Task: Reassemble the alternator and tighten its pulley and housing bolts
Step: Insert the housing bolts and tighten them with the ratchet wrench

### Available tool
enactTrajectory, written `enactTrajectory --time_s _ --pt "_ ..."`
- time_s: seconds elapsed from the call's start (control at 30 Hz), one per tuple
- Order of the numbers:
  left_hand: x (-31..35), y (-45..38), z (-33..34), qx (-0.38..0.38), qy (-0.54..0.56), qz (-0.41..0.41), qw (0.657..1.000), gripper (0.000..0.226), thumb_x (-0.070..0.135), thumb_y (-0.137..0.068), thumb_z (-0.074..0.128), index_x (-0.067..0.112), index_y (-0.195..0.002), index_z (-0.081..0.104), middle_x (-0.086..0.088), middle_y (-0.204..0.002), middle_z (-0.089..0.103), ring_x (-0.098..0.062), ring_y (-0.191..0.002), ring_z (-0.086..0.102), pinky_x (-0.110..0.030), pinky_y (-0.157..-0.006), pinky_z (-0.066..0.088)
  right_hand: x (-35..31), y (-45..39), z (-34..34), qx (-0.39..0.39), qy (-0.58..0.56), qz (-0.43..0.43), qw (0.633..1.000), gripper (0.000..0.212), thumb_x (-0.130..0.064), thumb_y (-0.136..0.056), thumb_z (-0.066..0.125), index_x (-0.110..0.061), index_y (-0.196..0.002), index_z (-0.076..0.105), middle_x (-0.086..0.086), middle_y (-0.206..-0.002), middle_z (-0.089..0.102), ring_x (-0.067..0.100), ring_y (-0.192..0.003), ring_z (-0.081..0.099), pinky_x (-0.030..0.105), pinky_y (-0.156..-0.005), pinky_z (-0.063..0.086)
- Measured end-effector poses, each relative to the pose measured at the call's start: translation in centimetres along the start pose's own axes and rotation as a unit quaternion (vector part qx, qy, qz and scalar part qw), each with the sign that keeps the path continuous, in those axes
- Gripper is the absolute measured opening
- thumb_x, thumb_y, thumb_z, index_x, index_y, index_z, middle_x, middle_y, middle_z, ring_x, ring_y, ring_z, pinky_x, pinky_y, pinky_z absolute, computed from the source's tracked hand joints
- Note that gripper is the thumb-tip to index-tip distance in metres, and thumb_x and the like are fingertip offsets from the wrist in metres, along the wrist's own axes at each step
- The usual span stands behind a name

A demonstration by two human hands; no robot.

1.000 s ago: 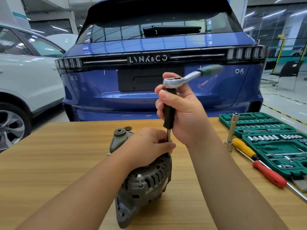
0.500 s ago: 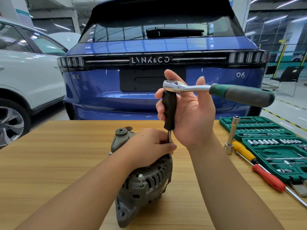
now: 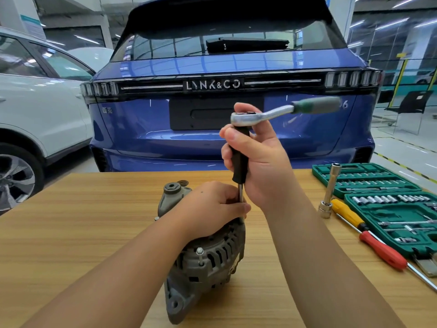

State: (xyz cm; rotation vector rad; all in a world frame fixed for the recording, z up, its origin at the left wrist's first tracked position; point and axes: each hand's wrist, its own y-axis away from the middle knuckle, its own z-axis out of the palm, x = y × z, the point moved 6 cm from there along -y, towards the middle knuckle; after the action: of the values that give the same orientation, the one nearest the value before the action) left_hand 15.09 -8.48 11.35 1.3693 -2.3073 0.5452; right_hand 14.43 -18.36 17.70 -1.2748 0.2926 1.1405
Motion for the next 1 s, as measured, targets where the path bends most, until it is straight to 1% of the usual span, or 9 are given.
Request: enactTrajectory --time_s 0.1,0.2,0.37,0.5,0.63,0.73,0.77,0.87,1.0 --pt "0.2 0.0 0.1 0.001 -0.012 -0.001 1.000 0.023 0.051 -0.100 0.055 0.035 -0.095 0.072 0.011 -0.088 0.073 -0.004 -0.080 0.067 -0.033 -0.079 0.058 -0.5 0.2 0.2 0.023 0.073 -0.083 0.994 0.034 -0.005 -0.095 0.061 -0.032 -0.116 0.062 0.011 -0.082 0.056 0.017 -0.061 0.052 0.031 -0.062 0.048" --pt "0.3 0.1 0.0 -0.001 -0.007 0.000 1.000 0.024 0.049 -0.100 0.055 0.034 -0.095 0.073 0.009 -0.088 0.074 -0.006 -0.080 0.069 -0.033 -0.079 0.058 -0.3 0.4 0.5 0.013 0.068 -0.099 0.993 0.036 -0.004 -0.096 0.056 -0.032 -0.117 0.063 0.010 -0.081 0.053 0.017 -0.059 0.046 0.030 -0.058 0.044" --pt "0.2 0.1 -0.1 0.007 -0.009 0.003 1.000 0.025 0.051 -0.098 0.058 0.032 -0.090 0.072 0.008 -0.085 0.072 -0.008 -0.079 0.068 -0.041 -0.080 0.058 0.0 0.2 0.2 -0.038 -0.105 0.006 0.994 0.040 -0.026 -0.098 0.034 -0.018 -0.124 0.064 0.012 -0.087 0.063 0.025 -0.064 0.048 0.033 -0.059 0.040" --pt "0.0 -0.1 0.0 0.009 -0.011 0.005 1.000 0.024 0.052 -0.097 0.059 0.034 -0.089 0.071 0.010 -0.083 0.071 -0.003 -0.075 0.065 -0.036 -0.077 0.057 0.2 0.1 0.0 -0.031 -0.102 0.068 0.992 0.047 -0.053 -0.098 0.040 -0.016 -0.120 0.060 0.007 -0.082 0.062 0.019 -0.062 0.050 0.028 -0.059 0.040" --pt "0.2 -0.1 0.1 0.002 -0.014 0.017 1.000 0.023 0.052 -0.098 0.058 0.035 -0.090 0.071 0.014 -0.082 0.069 0.002 -0.079 0.062 -0.031 -0.073 0.054 -0.5 0.3 -0.4 0.074 0.040 0.012 0.996 0.023 -0.036 -0.095 0.064 -0.013 -0.094 0.062 -0.001 -0.068 0.052 0.011 -0.053 0.040 0.022 -0.050 0.035" --pt "0.2 0.0 0.3 -0.004 -0.016 0.017 1.000 0.024 0.054 -0.098 0.056 0.036 -0.094 0.072 0.013 -0.085 0.070 -0.002 -0.077 0.065 -0.036 -0.078 0.058 -0.6 0.3 -0.8 0.108 0.067 0.008 0.992 0.011 -0.024 -0.090 0.072 -0.024 -0.079 0.072 -0.005 -0.062 0.048 0.009 -0.051 0.039 0.020 -0.048 0.036" --pt "0.2 0.0 0.2 -0.002 -0.020 0.017 1.000 0.024 0.055 -0.097 0.057 0.036 -0.091 0.071 0.012 -0.083 0.070 -0.002 -0.076 0.064 -0.034 -0.076 0.058 -0.5 0.2 -0.8 0.088 0.034 0.031 0.995 0.004 -0.023 -0.088 0.071 -0.025 -0.085 0.073 -0.004 -0.064 0.050 0.010 -0.052 0.040 0.021 -0.050 0.037" --pt "0.1 -0.1 0.1 0.004 -0.014 0.016 1.000 0.025 0.054 -0.097 0.058 0.035 -0.086 0.070 0.014 -0.082 0.069 0.002 -0.078 0.062 -0.031 -0.072 0.055 -0.2 0.1 -0.7 0.031 -0.056 0.071 0.995 0.026 -0.014 -0.085 0.066 -0.019 -0.111 0.065 -0.002 -0.069 0.051 0.012 -0.057 0.045 0.024 -0.058 0.039" --pt "0.2 0.1 0.0 -0.001 0.010 0.010 1.000 0.022 0.049 -0.098 0.059 0.034 -0.092 0.073 0.011 -0.087 0.073 -0.004 -0.080 0.067 -0.041 -0.083 0.058 -0.7 0.4 0.4 0.030 0.072 -0.067 0.995 0.032 -0.008 -0.090 0.065 -0.028 -0.115 0.061 0.001 -0.073 0.051 0.014 -0.058 0.049 0.026 -0.057 0.047"
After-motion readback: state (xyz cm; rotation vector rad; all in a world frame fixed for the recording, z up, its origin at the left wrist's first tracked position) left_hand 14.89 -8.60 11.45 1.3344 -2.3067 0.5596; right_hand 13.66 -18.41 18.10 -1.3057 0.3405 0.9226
